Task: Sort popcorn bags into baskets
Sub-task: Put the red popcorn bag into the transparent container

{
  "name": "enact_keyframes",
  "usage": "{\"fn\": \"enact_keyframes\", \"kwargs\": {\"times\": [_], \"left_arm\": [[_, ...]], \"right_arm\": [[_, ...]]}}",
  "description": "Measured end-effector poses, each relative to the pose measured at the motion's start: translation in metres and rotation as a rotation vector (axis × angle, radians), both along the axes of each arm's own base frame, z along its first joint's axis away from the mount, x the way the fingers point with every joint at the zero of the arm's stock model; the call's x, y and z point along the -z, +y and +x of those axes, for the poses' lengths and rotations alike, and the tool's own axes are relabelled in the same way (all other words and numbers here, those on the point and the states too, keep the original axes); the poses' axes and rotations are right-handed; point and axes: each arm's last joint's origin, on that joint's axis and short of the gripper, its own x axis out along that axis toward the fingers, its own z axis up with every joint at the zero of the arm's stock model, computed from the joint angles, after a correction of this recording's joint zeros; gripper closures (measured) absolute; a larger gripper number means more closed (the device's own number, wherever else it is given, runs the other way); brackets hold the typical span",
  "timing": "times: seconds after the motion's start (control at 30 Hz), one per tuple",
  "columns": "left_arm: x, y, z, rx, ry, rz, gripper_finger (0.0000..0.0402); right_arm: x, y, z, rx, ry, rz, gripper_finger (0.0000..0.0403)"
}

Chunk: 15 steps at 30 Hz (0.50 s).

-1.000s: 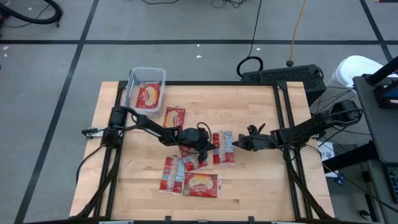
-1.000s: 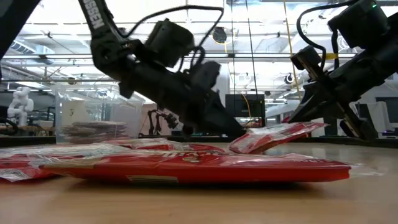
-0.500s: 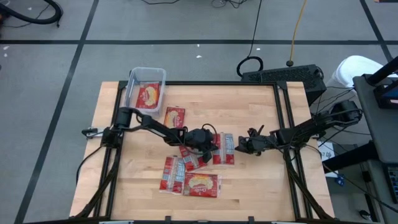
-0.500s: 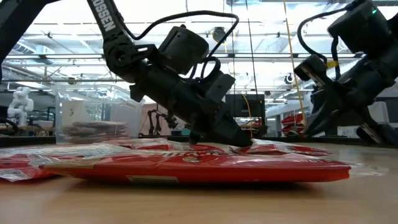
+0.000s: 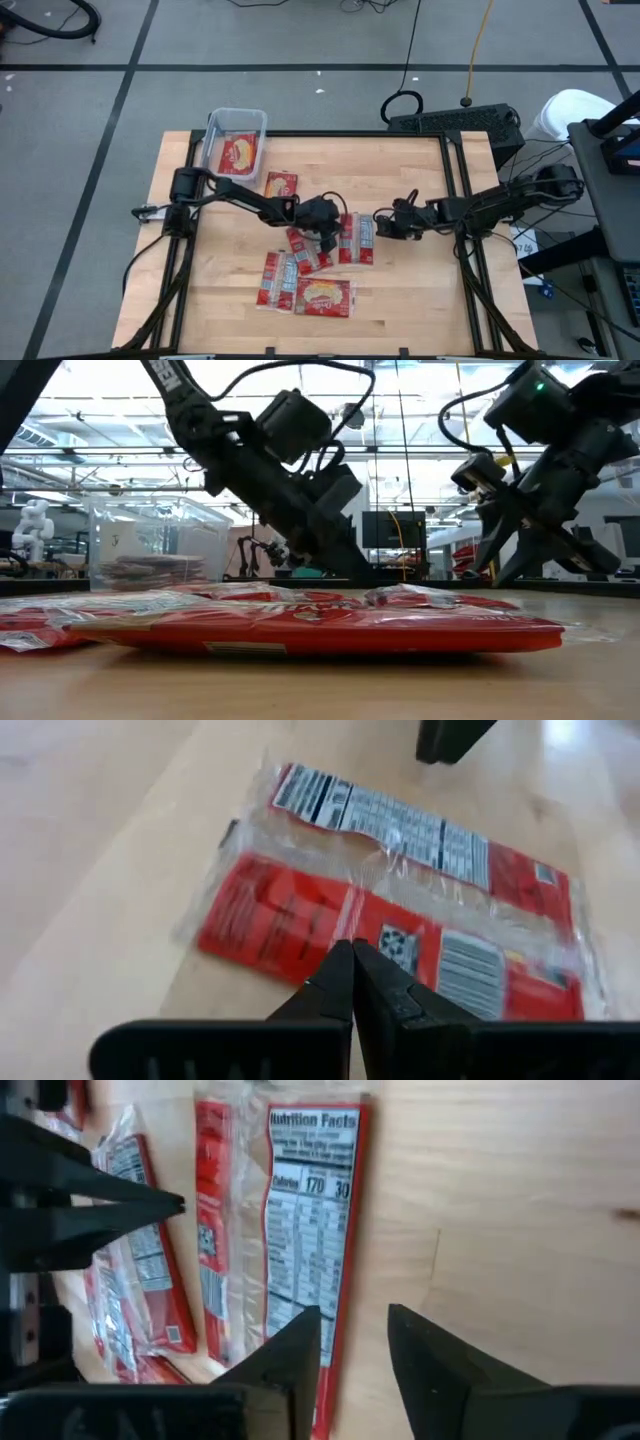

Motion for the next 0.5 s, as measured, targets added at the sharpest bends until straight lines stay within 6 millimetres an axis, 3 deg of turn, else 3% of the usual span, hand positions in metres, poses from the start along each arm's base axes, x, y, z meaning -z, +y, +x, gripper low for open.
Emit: {"fn": "enact_keyframes", "kwargs": {"times": [0.17,0.5], "left_arm": [[0.016,0.005,0.002,0.006,0.01,-0.026,0.0385],[0.019,0.005,0.004,0.0,-0.001,-0.033,0.0395]], "right_arm": [[0.009,-0.001,0.004,-0.026,0.02,0.033,0.0254],[0.023,0.001,0.025,-0.023,-0.082,0.073,0.0218]]}}
